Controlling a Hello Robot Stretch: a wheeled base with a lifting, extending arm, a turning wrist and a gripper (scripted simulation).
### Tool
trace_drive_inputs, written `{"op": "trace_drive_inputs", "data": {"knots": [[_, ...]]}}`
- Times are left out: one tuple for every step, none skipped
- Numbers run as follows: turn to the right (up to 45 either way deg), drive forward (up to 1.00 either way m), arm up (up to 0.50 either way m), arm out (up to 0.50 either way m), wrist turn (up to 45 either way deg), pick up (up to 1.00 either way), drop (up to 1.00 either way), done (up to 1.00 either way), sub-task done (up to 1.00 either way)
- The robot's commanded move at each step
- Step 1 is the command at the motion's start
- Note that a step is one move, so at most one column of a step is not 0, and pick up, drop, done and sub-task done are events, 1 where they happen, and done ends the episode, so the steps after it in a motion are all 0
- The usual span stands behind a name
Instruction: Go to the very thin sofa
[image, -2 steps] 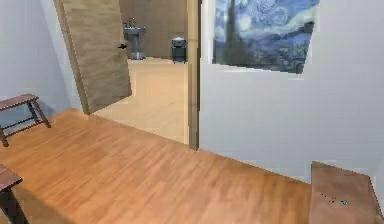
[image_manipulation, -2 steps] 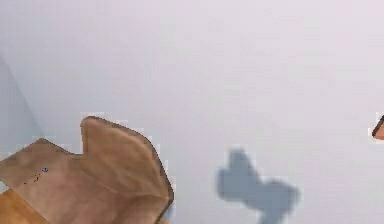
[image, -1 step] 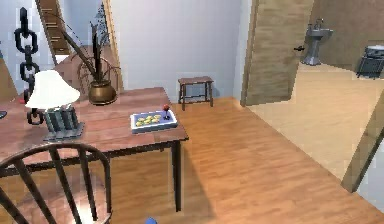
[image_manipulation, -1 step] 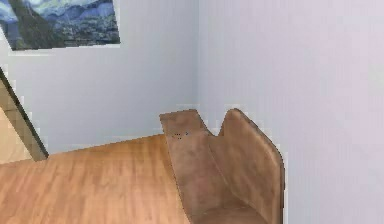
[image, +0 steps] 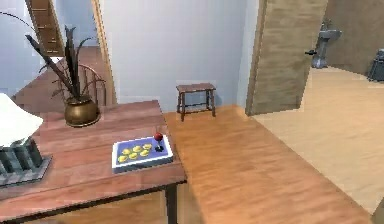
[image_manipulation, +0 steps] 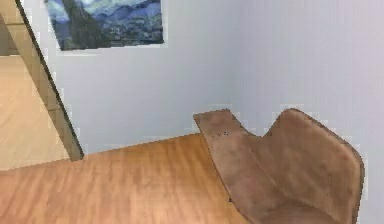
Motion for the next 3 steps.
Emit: {"op": "trace_drive_inputs", "data": {"knots": [[45.0,0.00,0.00,0.00,0.0,0.00,0.00,0.00,0.00],[45.0,0.00,0.00,0.00,0.0,0.00,0.00,0.00,0.00],[21.0,0.00,0.00,0.00,0.0,0.00,0.00,0.00,0.00]]}}
